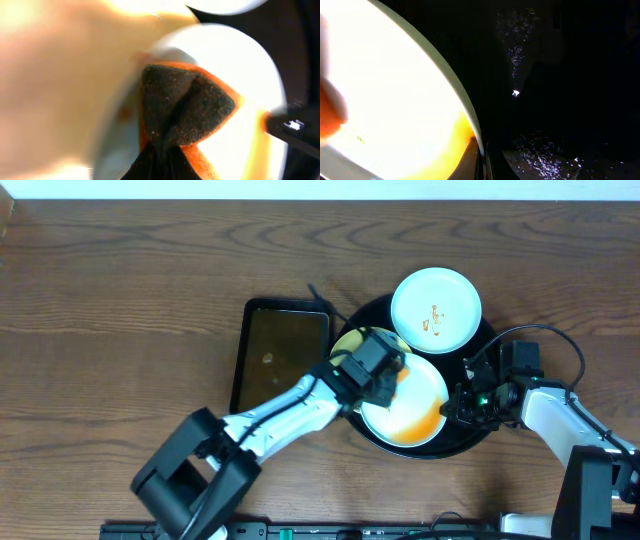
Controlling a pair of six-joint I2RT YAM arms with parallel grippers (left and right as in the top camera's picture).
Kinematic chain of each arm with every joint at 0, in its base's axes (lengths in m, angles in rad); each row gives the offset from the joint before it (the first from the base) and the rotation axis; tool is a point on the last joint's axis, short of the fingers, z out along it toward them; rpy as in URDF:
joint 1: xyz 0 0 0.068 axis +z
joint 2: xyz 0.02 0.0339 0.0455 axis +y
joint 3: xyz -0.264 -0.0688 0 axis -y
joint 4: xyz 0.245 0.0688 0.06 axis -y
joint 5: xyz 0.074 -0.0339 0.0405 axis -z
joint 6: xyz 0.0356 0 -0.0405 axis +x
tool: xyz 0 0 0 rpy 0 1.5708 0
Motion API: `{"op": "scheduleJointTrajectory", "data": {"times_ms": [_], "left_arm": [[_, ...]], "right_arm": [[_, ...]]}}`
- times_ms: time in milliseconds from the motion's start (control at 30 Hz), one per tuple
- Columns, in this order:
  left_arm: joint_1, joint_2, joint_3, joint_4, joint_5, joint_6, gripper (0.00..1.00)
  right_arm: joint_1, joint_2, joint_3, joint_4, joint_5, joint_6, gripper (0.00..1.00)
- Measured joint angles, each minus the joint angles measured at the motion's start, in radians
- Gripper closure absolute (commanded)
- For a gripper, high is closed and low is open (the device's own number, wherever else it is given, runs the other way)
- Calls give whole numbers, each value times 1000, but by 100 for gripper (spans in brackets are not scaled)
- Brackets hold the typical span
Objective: Clean dirty plates on tray and stack at the side
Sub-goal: 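Scrub the plate surface with the sponge while the right gripper holds it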
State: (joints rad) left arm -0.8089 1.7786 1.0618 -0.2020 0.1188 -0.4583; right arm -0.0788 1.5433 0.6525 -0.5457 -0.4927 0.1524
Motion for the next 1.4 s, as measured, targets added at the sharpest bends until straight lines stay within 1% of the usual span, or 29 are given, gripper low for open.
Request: {"op": "scheduleJointTrajectory", "data": {"times_ms": [133, 333, 433, 633, 733, 767, 833, 1000, 1100, 1300, 1400], "left_arm": [[26, -10, 0, -21, -66, 12, 92], [30, -11, -1, 12, -85, 15, 93], [34, -24, -2, -9, -39, 6, 92], [26, -45, -3, -111, 95, -73, 92], [-8, -45, -4, -137, 136, -98, 92], [-39, -45, -4, -138, 154, -106, 92], [-68, -45, -4, -138, 159, -111, 92], [-125, -45, -7, -138, 93, -115, 92], [-130, -44, -8, -119, 30, -110, 92], [-114, -20, -9, 15, -51, -102, 92], [-114, -17, -9, 54, -81, -98, 92]], "right_arm": [[0, 0, 0, -1, -7, 0, 99], [0, 0, 0, 0, -13, 0, 99], [0, 0, 0, -2, -4, 0, 99], [0, 0, 0, -7, 0, 0, 99], [0, 0, 0, -8, 0, 0, 99], [0, 0, 0, -11, 3, 0, 99], [0, 0, 0, -11, 3, 0, 99], [0, 0, 0, -11, 3, 0, 99], [0, 0, 0, -15, 3, 0, 99], [0, 0, 0, -16, 3, 0, 99], [0, 0, 0, -17, 3, 0, 99]]}}
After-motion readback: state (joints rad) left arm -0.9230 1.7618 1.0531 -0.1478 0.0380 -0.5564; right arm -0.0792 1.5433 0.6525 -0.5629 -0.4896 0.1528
